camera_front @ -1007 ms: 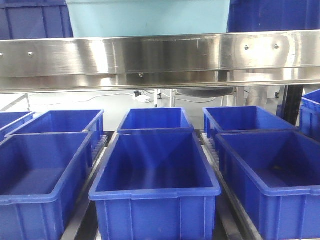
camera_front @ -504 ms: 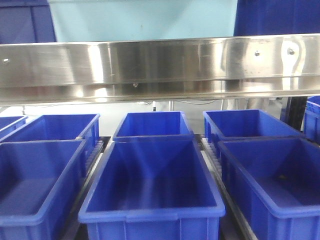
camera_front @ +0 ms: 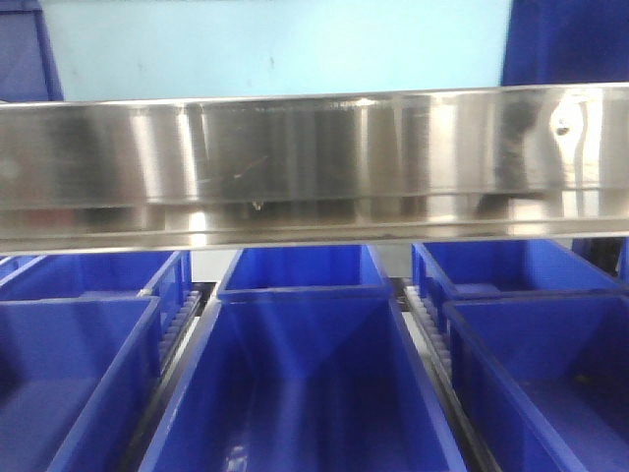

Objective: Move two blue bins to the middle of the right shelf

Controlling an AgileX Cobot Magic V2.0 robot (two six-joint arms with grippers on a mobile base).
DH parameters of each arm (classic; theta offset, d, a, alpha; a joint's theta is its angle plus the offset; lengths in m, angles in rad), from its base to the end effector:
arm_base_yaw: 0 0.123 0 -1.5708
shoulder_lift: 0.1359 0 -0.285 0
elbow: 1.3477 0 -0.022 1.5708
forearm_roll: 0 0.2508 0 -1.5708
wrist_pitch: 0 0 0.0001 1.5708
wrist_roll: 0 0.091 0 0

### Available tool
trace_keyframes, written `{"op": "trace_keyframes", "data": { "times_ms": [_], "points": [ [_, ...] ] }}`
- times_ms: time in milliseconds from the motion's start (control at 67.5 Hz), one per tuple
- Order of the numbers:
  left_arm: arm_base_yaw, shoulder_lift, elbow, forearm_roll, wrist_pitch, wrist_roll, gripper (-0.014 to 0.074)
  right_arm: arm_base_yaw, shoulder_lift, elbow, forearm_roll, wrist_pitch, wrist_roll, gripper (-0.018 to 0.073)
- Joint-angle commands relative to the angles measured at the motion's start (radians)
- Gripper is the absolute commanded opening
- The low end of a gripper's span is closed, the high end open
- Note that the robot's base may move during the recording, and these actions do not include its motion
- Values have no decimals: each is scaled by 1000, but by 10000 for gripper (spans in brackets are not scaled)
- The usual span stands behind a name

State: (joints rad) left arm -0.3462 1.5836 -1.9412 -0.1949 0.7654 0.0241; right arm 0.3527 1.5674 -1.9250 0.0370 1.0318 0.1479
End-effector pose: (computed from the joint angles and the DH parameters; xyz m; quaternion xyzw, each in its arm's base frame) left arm 0.3204 -0.1286 0.5049 0.1314 0.7965 -0.1879 0.5595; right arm 0.3089 0.1168 0.4828 -0.0892 0.8768 0.1349 0.4529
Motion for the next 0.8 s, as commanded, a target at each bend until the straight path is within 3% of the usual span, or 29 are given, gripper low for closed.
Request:
{"op": "trace_keyframes", "data": {
  "times_ms": [0, 785],
  "points": [
    [3, -12, -15, -19, -59, -24, -111, -1, -13, -10, -2, -33, -33, -153],
    [3, -12, -15, -19, -59, -24, -111, -1, -13, -10, -2, -33, -33, -153]
  ]
}}
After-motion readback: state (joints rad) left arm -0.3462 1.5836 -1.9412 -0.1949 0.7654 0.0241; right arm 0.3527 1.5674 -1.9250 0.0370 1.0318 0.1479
